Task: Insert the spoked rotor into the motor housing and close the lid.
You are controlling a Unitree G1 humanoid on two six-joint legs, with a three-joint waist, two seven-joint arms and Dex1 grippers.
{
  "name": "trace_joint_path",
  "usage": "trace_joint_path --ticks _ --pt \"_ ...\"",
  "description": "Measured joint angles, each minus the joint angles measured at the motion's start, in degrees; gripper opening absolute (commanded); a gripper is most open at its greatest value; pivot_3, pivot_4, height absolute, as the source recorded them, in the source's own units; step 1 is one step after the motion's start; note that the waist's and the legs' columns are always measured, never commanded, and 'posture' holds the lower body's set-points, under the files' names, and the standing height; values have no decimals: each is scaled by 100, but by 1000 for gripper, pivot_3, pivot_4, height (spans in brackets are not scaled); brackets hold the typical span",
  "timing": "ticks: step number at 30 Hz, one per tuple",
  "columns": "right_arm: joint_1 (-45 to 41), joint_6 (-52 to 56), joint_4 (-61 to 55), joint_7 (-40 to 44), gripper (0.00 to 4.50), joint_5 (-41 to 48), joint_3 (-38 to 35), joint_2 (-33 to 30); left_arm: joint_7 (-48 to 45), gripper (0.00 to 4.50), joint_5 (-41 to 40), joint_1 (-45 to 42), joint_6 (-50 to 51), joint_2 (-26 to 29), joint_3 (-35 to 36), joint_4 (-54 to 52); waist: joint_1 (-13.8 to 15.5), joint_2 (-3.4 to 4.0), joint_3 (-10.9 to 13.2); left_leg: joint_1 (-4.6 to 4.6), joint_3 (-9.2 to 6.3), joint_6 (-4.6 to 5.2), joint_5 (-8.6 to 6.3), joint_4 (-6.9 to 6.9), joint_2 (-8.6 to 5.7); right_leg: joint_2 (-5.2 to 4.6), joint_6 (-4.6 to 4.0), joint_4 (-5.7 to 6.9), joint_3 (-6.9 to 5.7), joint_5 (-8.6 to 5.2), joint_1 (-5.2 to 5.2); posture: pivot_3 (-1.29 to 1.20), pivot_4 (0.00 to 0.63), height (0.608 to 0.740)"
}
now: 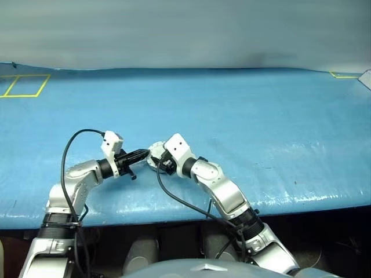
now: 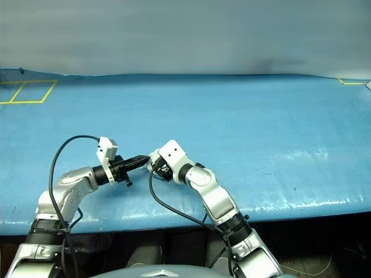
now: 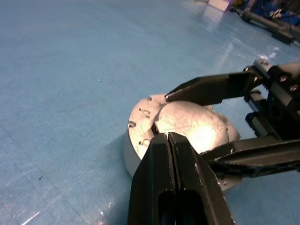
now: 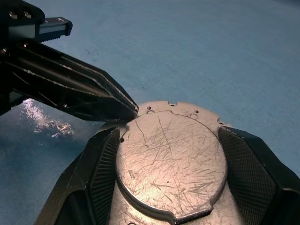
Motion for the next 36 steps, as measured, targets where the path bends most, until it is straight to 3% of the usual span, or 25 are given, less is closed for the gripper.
trace_joint_path --ticks 11,15,16,26,36 --pt "52 -78 -2 -11 3015 18 -48 -38 23 0 207 -21 -137 -75 -83 3 63 2 -2 10 1 0 0 -3 0 -3 -3 -4 1 -3 -1 0 150 740" --pt "89 -102 -53 93 4364 66 -138 -116 60 0 148 34 -136 -215 -33 -30 107 2 -2 10 1 0 -1 -3 -1 -4 -3 -7 0 -3 -1 0 150 740" --pt "99 -111 -91 103 4477 67 -151 -151 70 0 144 55 -132 -233 -18 -46 111 2 -2 10 1 -1 -1 -5 -1 -4 -3 -8 0 -3 -1 0 150 740" --pt "388 393 -1403 177 4477 906 -858 43 90 0 -9 185 -131 -292 80 -115 118 3 -1 -20 -1 -2 -1 -26 -2 -5 -1 -12 -1 -2 -23 0 150 740" --pt "796 2005 -1442 -121 4477 2576 -2574 485 97 0 -18 224 -246 -335 87 -121 120 9 2 -37 -2 -2 -1 -27 -2 -5 -14 -13 -2 -9 -38 0 150 740"
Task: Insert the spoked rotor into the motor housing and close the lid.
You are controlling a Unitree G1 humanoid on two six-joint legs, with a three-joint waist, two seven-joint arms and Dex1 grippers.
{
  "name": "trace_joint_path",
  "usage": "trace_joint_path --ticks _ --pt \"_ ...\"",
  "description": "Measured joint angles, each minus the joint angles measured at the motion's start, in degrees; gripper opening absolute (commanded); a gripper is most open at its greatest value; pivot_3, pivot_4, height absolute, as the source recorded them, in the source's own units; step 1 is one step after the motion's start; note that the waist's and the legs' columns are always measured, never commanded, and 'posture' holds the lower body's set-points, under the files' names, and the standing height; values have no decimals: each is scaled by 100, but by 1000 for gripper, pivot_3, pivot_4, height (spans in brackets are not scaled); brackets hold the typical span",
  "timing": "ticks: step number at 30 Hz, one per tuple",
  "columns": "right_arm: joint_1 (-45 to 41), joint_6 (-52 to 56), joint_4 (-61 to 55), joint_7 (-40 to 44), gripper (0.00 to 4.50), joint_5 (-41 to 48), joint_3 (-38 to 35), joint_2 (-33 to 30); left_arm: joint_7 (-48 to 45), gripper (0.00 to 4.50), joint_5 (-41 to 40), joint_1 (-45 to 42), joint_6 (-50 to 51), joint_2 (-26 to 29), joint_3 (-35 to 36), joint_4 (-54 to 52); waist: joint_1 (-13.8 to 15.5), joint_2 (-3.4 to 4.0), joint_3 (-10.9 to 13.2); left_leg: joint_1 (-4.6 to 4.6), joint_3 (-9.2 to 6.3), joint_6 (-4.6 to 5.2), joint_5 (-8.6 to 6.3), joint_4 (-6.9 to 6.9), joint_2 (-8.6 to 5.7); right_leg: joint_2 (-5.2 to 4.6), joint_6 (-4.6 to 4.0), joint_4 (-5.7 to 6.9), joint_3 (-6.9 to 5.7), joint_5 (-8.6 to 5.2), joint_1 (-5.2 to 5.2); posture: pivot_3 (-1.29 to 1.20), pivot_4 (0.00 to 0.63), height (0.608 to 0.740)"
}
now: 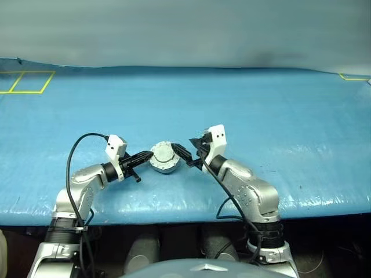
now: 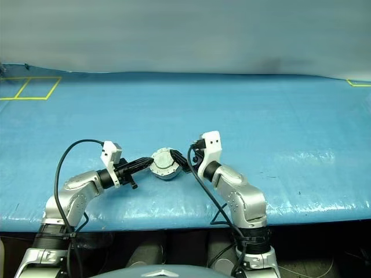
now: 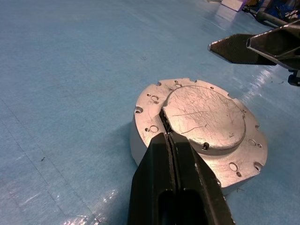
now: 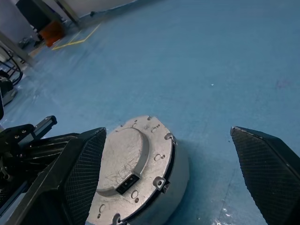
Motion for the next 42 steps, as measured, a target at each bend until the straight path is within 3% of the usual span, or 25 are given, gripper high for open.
trace_joint_path --ticks 15,34,39,41,42 --pt "157 703 933 -690 4477 2161 -945 75 4 0 3 40 -90 5 -2 -4 -13 4 0 -1 1 1 0 1 0 0 -2 -3 -1 -2 3 0 150 740" --pt "48 396 1532 -993 4477 3092 -532 80 23 0 16 46 -140 58 0 -4 -53 9 -7 4 2 1 0 1 4 4 -3 -2 -2 -3 6 0 150 740" --pt "30 418 1667 -1002 3227 3180 -418 80 40 0 18 45 -151 57 -8 -4 -54 12 -5 -1 2 1 0 1 4 4 -3 -2 -2 -3 0 0 150 740" --pt "15 434 1725 -1005 3227 3183 -348 80 41 0 18 46 -153 56 -14 -4 -51 12 -4 -4 1 1 0 1 3 4 -3 -2 -2 -3 -1 0 150 740" --pt "9 434 1741 -1004 2870 3189 -318 80 42 0 17 45 -154 55 -14 -3 -50 12 -4 -5 1 1 0 1 2 3 -3 -3 -2 -3 -1 0 150 740"
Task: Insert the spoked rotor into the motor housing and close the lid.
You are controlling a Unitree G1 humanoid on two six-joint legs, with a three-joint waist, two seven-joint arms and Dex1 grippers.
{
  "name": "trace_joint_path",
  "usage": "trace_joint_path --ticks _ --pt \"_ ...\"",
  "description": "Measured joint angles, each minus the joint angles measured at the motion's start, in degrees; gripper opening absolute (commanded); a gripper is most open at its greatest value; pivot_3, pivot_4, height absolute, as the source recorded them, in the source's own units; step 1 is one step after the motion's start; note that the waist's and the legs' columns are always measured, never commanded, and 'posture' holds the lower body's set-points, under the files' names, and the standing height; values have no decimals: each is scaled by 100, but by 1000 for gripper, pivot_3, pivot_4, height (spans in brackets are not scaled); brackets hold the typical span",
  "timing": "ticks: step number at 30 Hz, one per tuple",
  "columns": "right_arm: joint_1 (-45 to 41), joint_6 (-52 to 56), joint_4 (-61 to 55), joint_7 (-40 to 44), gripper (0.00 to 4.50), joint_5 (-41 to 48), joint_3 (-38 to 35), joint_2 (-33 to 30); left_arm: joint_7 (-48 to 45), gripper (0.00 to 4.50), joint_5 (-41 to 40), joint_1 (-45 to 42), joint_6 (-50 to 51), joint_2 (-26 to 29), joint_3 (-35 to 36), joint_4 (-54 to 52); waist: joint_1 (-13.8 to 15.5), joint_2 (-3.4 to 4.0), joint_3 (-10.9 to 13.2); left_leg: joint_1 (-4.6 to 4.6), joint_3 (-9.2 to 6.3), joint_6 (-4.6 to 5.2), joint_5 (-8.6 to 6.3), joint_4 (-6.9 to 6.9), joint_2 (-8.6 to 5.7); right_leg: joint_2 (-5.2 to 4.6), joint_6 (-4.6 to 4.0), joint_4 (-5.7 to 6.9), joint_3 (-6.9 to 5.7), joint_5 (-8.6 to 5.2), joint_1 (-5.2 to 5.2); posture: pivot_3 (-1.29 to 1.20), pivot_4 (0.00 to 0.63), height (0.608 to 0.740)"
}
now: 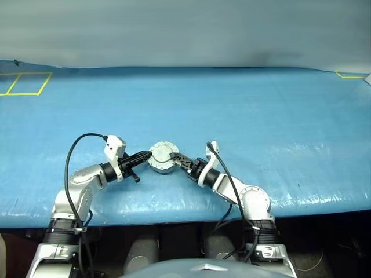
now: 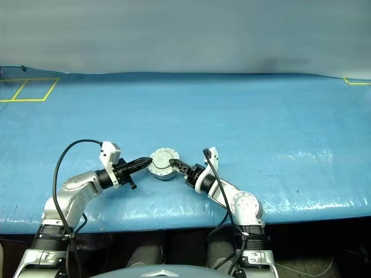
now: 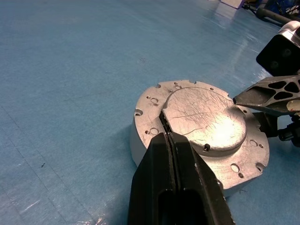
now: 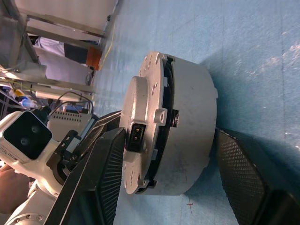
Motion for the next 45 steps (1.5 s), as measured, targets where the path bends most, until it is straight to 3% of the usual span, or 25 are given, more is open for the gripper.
trace_joint_path --ticks 2,5,37,45 --pt "-2 -1 11 6 2641 23 12 0 0 0 -1 0 -1 0 0 0 0 0 0 0 0 0 0 0 0 0 0 -1 0 0 0 0 150 740" --pt "-5 -41 -10 83 1824 139 12 0 49 0 42 4 8 24 29 24 0 4 1 1 0 0 0 0 0 0 0 0 0 0 1 0 150 740" --pt "-20 -285 70 -296 1727 506 5 0 173 0 123 5 -36 -117 63 27 4 5 1 0 0 0 0 1 0 0 0 -1 -1 0 1 0 150 740" --pt "23 -359 285 -732 1727 1085 -220 2 165 0 143 0 -112 -159 94 29 30 7 3 -5 0 0 0 1 -2 -1 1 -5 0 0 0 0 150 740"
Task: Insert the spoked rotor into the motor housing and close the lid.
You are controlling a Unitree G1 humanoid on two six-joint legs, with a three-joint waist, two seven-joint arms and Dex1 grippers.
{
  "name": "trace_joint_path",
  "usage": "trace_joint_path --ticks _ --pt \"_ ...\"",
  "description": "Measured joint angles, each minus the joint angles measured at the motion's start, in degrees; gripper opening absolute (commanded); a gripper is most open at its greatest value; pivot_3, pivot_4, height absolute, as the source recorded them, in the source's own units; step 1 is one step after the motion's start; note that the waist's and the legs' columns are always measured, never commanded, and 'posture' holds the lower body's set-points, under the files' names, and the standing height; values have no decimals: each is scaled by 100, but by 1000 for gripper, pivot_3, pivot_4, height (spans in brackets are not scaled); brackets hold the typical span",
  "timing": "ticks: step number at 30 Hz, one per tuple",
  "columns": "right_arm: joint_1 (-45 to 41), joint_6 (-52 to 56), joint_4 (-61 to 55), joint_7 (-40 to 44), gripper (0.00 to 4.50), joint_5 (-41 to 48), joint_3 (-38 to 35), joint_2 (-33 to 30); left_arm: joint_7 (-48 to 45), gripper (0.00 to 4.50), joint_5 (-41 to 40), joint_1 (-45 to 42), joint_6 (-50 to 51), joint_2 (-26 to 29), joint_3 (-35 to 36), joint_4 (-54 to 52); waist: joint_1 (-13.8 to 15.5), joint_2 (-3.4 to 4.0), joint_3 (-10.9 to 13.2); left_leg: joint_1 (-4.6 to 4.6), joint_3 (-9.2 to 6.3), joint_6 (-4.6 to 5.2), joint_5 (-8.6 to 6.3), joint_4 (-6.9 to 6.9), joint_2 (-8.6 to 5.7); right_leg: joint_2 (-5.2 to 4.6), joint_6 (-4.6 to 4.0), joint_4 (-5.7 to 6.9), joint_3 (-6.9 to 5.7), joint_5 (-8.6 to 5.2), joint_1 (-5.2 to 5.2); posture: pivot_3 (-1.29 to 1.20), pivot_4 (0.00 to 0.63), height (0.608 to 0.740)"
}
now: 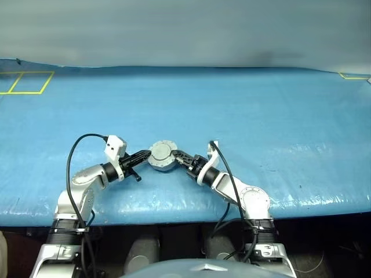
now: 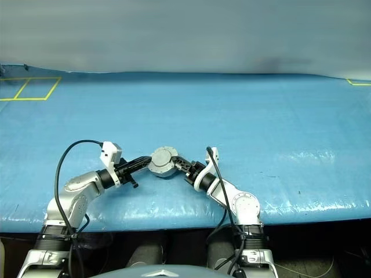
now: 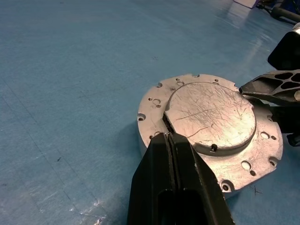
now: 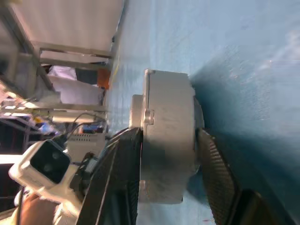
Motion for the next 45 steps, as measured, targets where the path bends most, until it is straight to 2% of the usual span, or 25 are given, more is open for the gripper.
trace_joint_path --ticks 4,7,11,12,14,21,36,40,45 --pt "-8 -18 -13 89 1727 -102 95 -5 -1 0 1 -1 -6 -3 12 0 -17 2 1 1 0 0 0 -1 1 1 1 2 -1 0 -1 0 150 740" --pt "-18 -38 -39 161 2348 -307 172 -9 -1 0 1 -1 -11 -3 21 0 -40 2 1 1 0 0 0 0 2 2 1 2 -1 0 -1 0 150 740" --pt "-36 -34 -106 245 3616 -524 250 -9 8 0 7 0 -15 -5 30 2 -82 2 1 2 -1 0 0 0 3 3 1 3 -1 1 -1 0 150 740" --pt "-44 -34 -139 259 3616 -536 274 -7 0 0 4 -1 -17 -9 28 1 -87 2 0 3 -1 0 0 0 3 3 1 3 -1 1 0 0 150 740" --pt "-47 -35 -151 305 3380 -543 277 -6 -2 0 1 -10 -49 -13 28 -2 -89 1 0 4 -1 0 0 0 3 3 1 3 -1 0 2 0 150 740" --pt "-46 -39 -98 365 1342 -570 244 -5 17 0 10 9 -73 -14 25 5 -103 3 1 0 -1 0 0 -1 2 3 1 3 -1 0 -3 0 150 740" --pt "-55 -52 -104 355 1222 -504 230 -3 112 0 -2 19 -68 -51 46 13 -113 5 1 1 -1 0 0 -1 2 2 1 3 -1 1 -1 0 150 740" --pt "-40 -58 -57 212 1222 -199 125 2 347 0 -688 -29 292 -471 506 -13 -98 5 1 -3 -4 0 0 1 2 1 5 2 -2 3 -2 0 150 740" --pt "-30 -147 8 -88 1222 301 -65 3 656 0 -1569 -56 1112 -568 996 -268 -91 4 2 -6 -4 1 0 2 -1 1 17 -1 -2 10 -1 0 150 740"
